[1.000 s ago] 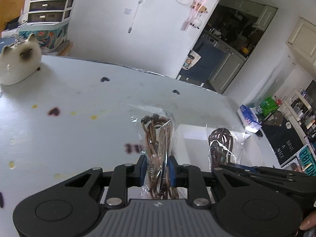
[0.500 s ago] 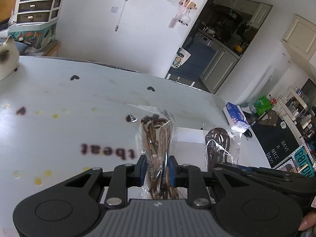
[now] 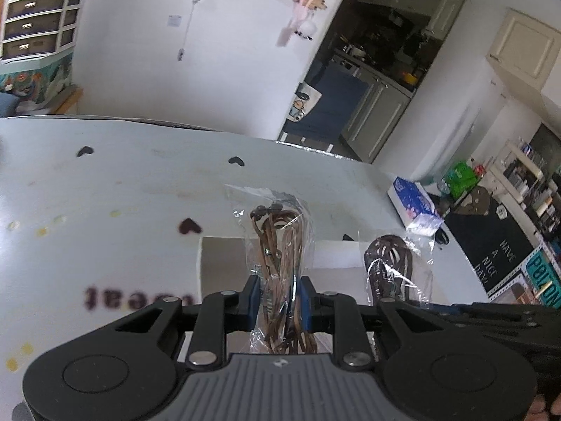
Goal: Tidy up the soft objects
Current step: 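Carry both clear cord bags over the white tray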
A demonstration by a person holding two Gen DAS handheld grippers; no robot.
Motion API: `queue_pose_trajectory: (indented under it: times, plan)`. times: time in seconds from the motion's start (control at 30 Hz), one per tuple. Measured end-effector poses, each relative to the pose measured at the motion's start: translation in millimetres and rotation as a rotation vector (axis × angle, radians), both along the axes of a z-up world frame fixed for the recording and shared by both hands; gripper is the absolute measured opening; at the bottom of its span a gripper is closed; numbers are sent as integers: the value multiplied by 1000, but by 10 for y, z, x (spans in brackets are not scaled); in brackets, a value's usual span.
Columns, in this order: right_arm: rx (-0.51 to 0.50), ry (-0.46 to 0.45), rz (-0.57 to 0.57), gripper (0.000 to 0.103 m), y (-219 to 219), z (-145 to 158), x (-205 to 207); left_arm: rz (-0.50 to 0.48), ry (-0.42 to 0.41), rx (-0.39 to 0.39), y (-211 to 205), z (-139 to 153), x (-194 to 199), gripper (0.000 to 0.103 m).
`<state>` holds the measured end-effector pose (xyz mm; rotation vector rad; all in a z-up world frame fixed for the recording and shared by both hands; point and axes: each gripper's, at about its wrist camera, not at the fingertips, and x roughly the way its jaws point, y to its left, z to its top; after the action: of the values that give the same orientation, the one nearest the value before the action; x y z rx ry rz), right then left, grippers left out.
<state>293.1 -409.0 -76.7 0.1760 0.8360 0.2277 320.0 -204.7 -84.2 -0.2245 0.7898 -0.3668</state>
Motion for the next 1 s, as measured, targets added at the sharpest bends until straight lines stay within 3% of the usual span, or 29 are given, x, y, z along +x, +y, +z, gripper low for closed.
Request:
queue_pose_trajectory:
  times: [0.3, 0.47, 0.6, 0.8, 0.87, 0.9, 0.93, 1.0]
  plan:
    - [0, 52, -29, 17, -81, -163, 188, -93, -13, 109, -314, -331, 238, 25]
    - [1, 74, -31, 17, -71, -246, 283, -151, 39, 126, -417, -496, 277, 25]
    - [4, 96, -22, 17, -45, -322, 358, -126, 95, 147, -398, -603, 307, 24]
    - [25, 121, 30, 17, 55, -445, 480, -62, 98, 202, -332, -602, 259, 27]
    - [50, 134, 56, 21, 80, -496, 520, -32, 100, 201, -291, -589, 242, 30]
    - [62, 141, 59, 23, 92, -518, 531, -27, 101, 184, -268, -574, 244, 37]
    - [66, 143, 54, 32, 96, -529, 535, -25, 103, 170, -247, -561, 235, 40]
    - [68, 148, 40, 37, 84, -530, 538, -12, 93, 174, -236, -515, 227, 44]
